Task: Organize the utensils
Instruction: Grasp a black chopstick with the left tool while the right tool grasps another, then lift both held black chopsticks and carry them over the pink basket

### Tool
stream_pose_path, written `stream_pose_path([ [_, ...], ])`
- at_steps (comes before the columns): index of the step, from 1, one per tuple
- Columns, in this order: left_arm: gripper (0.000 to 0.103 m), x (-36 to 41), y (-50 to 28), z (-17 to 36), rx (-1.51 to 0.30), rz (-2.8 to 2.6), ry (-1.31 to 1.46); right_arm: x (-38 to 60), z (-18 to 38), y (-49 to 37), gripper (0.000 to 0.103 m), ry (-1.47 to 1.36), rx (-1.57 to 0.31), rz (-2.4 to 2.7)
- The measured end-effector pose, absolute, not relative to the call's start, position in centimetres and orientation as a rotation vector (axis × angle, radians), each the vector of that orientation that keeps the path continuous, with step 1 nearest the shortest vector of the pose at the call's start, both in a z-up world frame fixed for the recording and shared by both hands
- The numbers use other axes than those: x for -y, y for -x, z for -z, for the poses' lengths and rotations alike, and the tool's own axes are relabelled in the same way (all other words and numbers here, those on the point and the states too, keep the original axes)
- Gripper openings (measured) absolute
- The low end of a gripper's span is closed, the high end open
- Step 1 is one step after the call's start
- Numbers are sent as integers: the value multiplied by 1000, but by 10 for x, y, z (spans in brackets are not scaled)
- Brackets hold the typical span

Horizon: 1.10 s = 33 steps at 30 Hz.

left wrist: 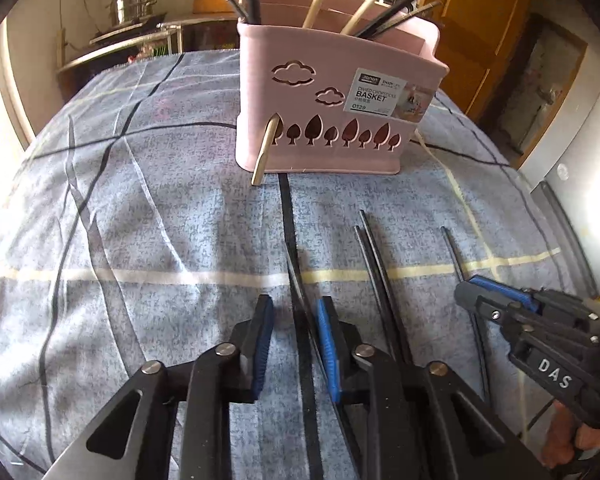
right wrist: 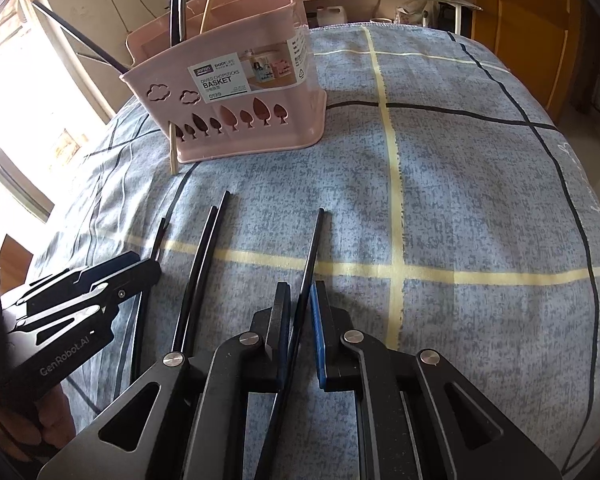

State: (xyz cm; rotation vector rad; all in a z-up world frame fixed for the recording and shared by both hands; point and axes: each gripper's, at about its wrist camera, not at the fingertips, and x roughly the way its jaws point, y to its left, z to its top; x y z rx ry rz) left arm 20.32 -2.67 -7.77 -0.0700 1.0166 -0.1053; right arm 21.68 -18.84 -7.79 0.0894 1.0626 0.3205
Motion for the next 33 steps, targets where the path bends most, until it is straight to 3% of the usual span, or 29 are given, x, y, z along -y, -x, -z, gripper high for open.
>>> stream_pose_path([
  [2,10,28,-204,78,-1013,95,40,185,78,-218,8,-60,-1063,-312],
  [8,4,17,-211,74,-1040,135,100,184,76,-218,6,-67,-1067,-324],
  [33,4,-7,-203,-88,-703,265,112,211,-60,-207,5,-132,-705,-354],
])
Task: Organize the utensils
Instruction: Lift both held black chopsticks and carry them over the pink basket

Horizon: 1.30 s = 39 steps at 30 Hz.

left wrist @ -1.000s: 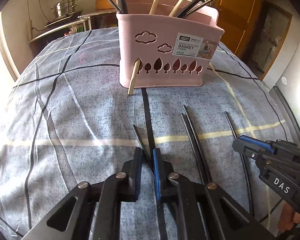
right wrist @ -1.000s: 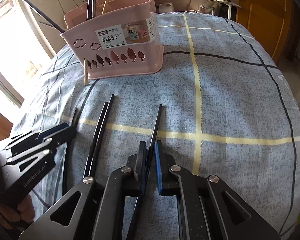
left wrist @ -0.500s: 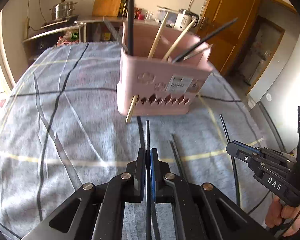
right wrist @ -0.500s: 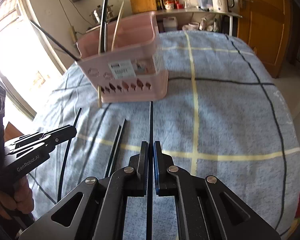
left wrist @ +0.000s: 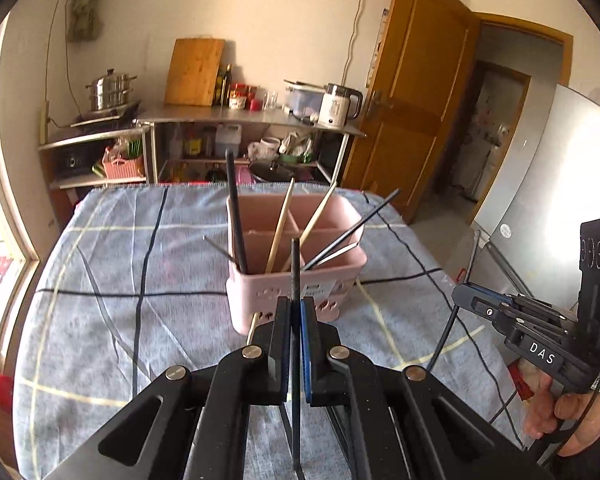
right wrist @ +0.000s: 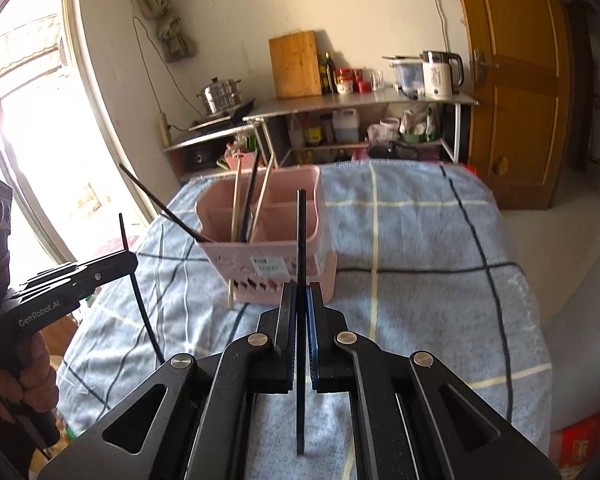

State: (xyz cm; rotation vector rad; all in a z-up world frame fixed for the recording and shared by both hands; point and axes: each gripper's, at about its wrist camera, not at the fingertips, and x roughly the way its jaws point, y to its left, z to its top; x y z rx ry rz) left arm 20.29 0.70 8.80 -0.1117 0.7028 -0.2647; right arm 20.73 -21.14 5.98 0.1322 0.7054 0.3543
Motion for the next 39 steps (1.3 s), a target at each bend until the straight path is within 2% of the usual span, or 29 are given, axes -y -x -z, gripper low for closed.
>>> stream_pose_path([
  [20,4,-13,-184,-111,-680,281,76,212,-88,-186,5,-105,-643,-380],
  [29,4,-15,-188,-165,-594,309,54,197,-128,-190,5,-108,-560,-433],
  [39,4,-22,-226,-222,-504,291,50,170,-174,-217,5,-88,-454,-461],
])
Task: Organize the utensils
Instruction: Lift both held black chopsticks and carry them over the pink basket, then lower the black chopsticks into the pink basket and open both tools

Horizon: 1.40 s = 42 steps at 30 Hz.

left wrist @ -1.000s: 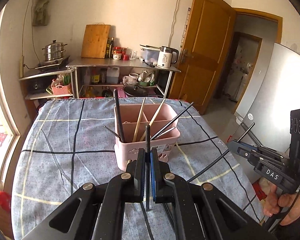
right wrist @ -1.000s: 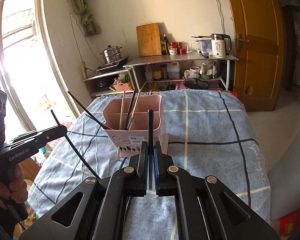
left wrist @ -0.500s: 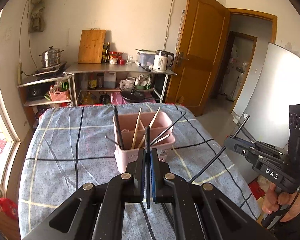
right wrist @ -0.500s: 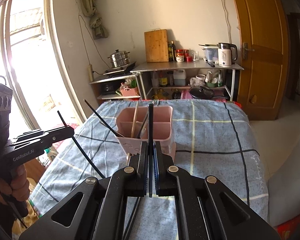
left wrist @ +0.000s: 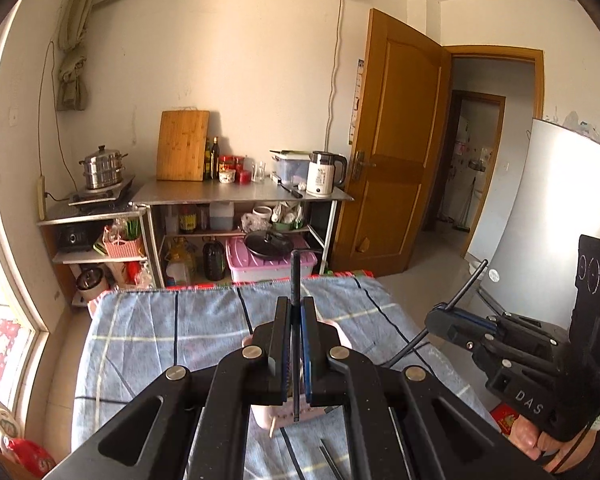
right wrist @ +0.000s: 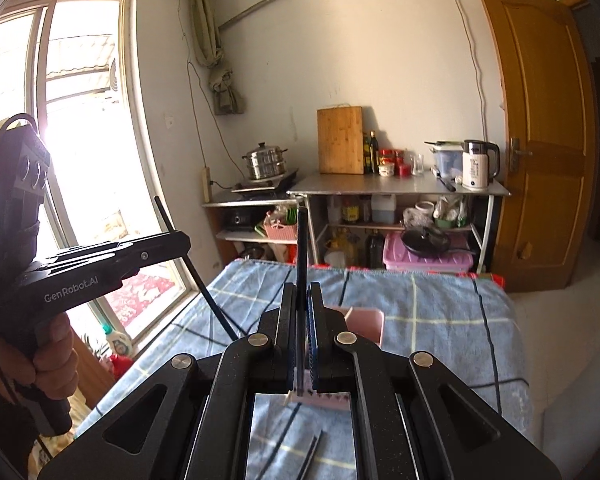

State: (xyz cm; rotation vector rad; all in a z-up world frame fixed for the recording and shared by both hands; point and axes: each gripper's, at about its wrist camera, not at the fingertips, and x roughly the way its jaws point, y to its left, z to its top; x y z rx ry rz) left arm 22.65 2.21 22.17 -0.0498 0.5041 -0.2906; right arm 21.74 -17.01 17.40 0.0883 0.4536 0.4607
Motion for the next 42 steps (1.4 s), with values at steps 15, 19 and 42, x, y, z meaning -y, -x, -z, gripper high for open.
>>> stream_pose_path([
  [15,4,-30,-292,-197,-528,240,43,153,-154,-272,5,-123,-491,-424],
  [19,4,-30,-305,-184,-543,239,45,150,-147,-281,5,-125,-499,-420],
  [42,5,-43,-313,-127,-651,228,75,137,-98,-294,8,-82,-640,-449],
])
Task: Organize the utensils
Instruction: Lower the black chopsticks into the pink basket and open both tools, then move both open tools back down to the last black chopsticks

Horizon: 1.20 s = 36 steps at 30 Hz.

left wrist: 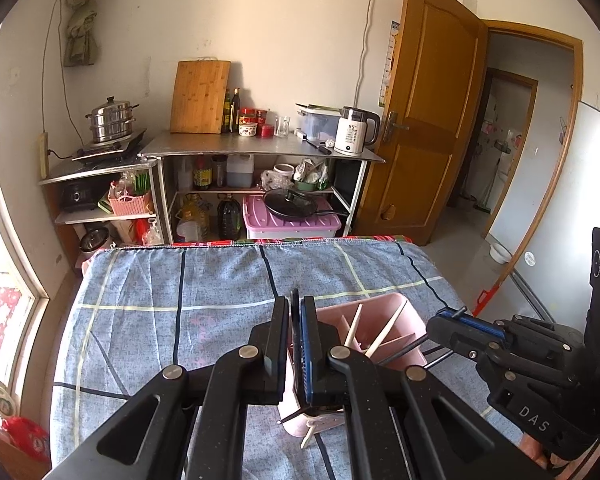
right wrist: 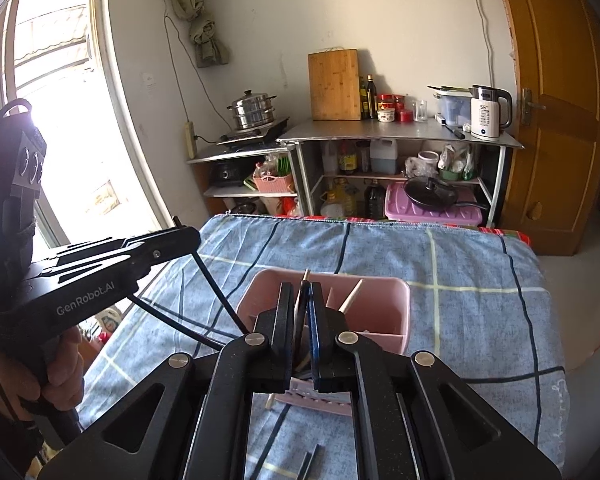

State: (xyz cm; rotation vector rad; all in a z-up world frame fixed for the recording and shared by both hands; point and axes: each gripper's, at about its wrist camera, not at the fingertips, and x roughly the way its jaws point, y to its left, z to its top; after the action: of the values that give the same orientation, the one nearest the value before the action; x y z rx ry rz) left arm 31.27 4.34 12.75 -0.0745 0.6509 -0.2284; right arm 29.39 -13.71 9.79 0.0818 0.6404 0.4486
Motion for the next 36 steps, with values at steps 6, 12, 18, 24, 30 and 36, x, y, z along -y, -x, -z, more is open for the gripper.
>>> stream_pose_path([
  [6,7,-50,-293,-146,-597,227,83,151,-109,-280,10,-101,-610,-434],
  [12,11,-58,-259,-163,-542,223,106,166,-119,-255,10,-120,-579,-424],
  [18,12,-59,-221,-159,-525,228,118,179,-116,-227,10,-126,-572,-422],
  [24,12,-55,-185,-139,-540,241,131,186,-101,-199,10,-133,-593,-418],
  [30,15,-45,-153,-105,-590,246,138,189,-73,-173,10,-138,-649,-424],
  [36,19,-38,-130,-77,-629,242,126,195,-46,-155,10,-159,-707,-421],
])
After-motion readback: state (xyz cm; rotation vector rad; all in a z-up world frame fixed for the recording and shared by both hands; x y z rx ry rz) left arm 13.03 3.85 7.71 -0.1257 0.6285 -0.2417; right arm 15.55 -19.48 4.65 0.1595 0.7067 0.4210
